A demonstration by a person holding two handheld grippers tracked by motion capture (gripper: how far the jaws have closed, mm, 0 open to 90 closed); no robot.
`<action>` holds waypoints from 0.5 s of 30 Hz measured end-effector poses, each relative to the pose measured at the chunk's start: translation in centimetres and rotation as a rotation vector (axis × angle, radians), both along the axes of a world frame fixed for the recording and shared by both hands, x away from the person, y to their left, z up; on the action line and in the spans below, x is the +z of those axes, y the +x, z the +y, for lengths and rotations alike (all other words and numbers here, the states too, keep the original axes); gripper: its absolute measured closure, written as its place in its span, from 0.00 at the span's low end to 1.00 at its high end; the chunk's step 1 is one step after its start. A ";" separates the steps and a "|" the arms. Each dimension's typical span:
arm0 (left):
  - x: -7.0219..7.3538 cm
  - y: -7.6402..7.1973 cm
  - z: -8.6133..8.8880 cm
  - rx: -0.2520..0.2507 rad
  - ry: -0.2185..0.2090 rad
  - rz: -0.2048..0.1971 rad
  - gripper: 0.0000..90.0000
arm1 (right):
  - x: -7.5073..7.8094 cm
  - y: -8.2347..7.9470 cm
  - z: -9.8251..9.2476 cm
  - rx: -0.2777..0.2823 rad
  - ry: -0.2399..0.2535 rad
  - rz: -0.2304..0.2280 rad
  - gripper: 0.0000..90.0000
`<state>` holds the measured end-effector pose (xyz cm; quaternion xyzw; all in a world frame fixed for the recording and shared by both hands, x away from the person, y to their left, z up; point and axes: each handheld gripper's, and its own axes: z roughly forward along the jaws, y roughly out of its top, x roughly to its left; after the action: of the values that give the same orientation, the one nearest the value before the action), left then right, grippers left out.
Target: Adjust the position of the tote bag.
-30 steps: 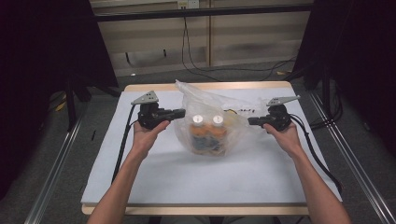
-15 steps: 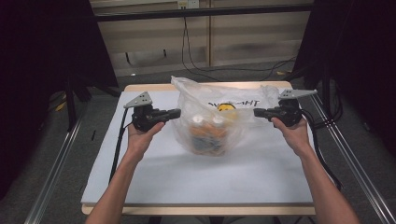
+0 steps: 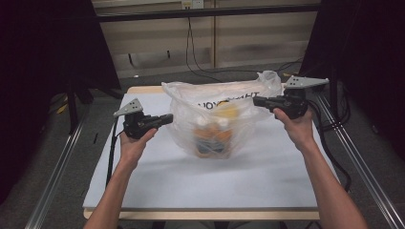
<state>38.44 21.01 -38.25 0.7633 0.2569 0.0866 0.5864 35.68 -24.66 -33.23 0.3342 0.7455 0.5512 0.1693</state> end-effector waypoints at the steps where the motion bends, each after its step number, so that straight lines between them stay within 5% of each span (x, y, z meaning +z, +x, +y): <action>1: -0.1 -0.1 0.2 -0.001 -0.001 -0.004 0.99 | 0.4 0.0 0.4 0.008 0.003 -0.009 1.00; 15: -1.1 -1.2 2.2 0.018 0.008 -0.006 1.00 | 4.5 -0.8 3.5 0.062 0.018 -0.085 1.00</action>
<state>37.28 23.21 -39.33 0.7632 0.2615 0.0951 0.5832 34.89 -21.13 -28.75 0.2888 0.7427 0.5765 0.1807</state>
